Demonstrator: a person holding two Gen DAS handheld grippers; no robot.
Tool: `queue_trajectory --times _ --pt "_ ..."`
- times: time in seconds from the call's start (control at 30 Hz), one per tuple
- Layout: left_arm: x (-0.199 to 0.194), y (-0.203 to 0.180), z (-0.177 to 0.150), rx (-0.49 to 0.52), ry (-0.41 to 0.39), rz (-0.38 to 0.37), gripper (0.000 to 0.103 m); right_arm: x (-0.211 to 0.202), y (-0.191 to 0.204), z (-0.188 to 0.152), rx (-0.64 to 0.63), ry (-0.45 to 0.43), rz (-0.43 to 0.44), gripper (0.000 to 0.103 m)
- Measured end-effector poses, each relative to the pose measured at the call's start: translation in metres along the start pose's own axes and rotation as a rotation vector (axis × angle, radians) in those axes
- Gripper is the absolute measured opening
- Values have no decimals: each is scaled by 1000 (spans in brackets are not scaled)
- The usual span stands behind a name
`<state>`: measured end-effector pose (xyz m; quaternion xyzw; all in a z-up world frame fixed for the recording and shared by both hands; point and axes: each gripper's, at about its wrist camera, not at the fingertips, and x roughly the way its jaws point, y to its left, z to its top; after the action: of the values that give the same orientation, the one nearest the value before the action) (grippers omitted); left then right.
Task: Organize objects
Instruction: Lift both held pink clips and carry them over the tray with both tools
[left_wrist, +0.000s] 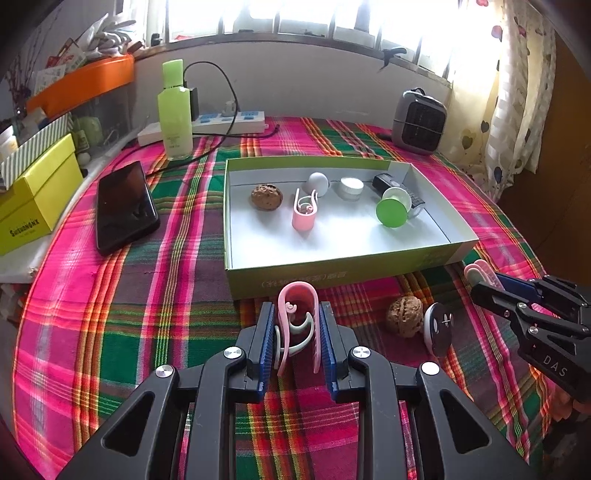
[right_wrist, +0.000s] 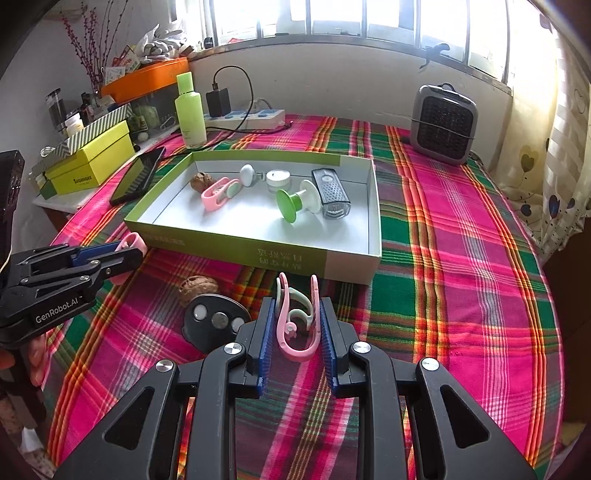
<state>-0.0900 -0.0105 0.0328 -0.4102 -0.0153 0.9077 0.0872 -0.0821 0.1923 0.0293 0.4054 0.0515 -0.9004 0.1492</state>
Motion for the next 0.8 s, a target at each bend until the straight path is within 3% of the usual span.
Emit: queue_trajectory --times 0.8 --pt "-3 3 29 -6 -38 -4 21 11 23 41 -26 -23 79 24"
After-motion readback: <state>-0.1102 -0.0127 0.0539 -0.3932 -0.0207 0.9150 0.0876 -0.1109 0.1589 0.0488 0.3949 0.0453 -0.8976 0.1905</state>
